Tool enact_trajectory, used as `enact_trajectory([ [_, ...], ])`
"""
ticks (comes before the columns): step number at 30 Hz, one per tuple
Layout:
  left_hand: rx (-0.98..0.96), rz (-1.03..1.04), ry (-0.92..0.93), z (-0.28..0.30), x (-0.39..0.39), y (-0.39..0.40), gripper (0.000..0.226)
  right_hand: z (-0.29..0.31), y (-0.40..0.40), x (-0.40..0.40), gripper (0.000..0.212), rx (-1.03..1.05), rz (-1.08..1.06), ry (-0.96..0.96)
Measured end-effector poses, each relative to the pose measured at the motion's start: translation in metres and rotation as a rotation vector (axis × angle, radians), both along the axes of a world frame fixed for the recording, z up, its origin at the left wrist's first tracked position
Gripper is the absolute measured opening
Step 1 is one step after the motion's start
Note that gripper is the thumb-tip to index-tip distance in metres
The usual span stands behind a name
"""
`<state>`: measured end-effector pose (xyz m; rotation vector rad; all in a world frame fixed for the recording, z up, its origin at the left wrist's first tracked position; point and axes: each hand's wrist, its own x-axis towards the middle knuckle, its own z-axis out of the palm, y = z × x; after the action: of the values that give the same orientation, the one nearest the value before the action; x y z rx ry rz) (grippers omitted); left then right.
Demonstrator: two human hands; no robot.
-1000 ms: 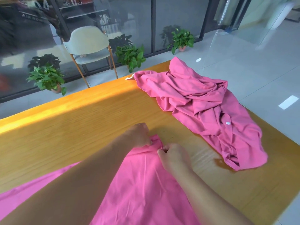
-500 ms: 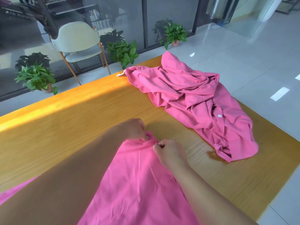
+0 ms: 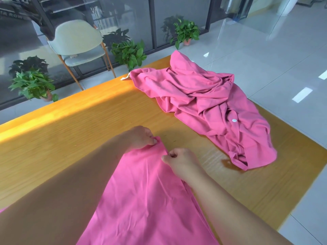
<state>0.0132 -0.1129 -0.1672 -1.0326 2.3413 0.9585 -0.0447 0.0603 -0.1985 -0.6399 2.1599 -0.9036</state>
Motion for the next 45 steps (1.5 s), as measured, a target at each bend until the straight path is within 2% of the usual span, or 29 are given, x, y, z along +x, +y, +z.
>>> enact_trajectory([
  [2,0.050,0.033,-0.001,-0.001,0.000,-0.001,0.018,0.001,0.002,-0.003,0.022,0.015,0.028,-0.028],
  [6,0.359,0.141,0.005,0.009,0.002,-0.004,0.016,0.003,0.006,-0.003,0.016,0.050,0.083,0.017],
  [9,0.430,0.021,-0.227,0.021,0.001,-0.004,0.028,0.003,0.008,-0.002,0.013,0.063,0.088,0.062],
  [11,0.408,-0.071,-0.388,0.024,0.001,-0.004,0.031,0.003,0.009,-0.001,0.012,0.056,0.098,0.073],
  [13,0.360,-0.144,-0.460,0.023,0.002,-0.005,0.033,0.003,0.009,0.000,0.013,0.051,0.096,0.078],
  [16,0.308,-0.128,-0.315,0.020,0.003,-0.005,0.035,0.002,0.010,0.001,0.012,0.055,0.091,0.087],
  [19,0.324,-0.023,-0.135,0.015,0.004,-0.006,0.015,0.000,0.011,0.000,0.016,0.033,0.071,0.089],
  [23,0.394,0.210,0.071,0.003,0.007,-0.011,0.027,-0.001,0.014,0.001,0.026,-0.022,0.038,0.075],
  [28,0.250,0.346,0.240,-0.009,0.007,-0.010,0.010,-0.001,0.012,-0.001,0.026,-0.015,0.032,0.061],
  [29,0.273,0.372,0.243,-0.010,0.007,-0.009,0.011,-0.001,0.011,-0.001,0.027,-0.003,0.034,0.070],
  [33,0.392,0.293,0.148,-0.009,0.013,-0.011,0.067,-0.001,0.008,0.000,0.019,0.045,0.020,0.066],
  [34,0.409,0.250,0.127,-0.009,0.015,-0.014,0.071,-0.001,0.008,0.001,0.018,0.058,0.015,0.068],
  [36,0.406,0.162,0.080,-0.008,0.015,-0.017,0.054,0.000,0.007,0.002,0.020,0.093,0.022,0.103],
  [39,0.239,0.150,0.068,-0.011,0.009,-0.015,0.029,-0.001,0.004,0.002,0.026,0.136,0.023,0.127],
  [42,0.106,0.167,0.057,-0.012,0.003,-0.007,0.026,-0.001,0.004,-0.001,0.023,0.132,-0.006,0.061],
  [45,0.096,0.219,0.101,-0.018,0.002,-0.008,0.018,0.005,0.013,-0.003,0.035,0.098,-0.012,-0.018],
])
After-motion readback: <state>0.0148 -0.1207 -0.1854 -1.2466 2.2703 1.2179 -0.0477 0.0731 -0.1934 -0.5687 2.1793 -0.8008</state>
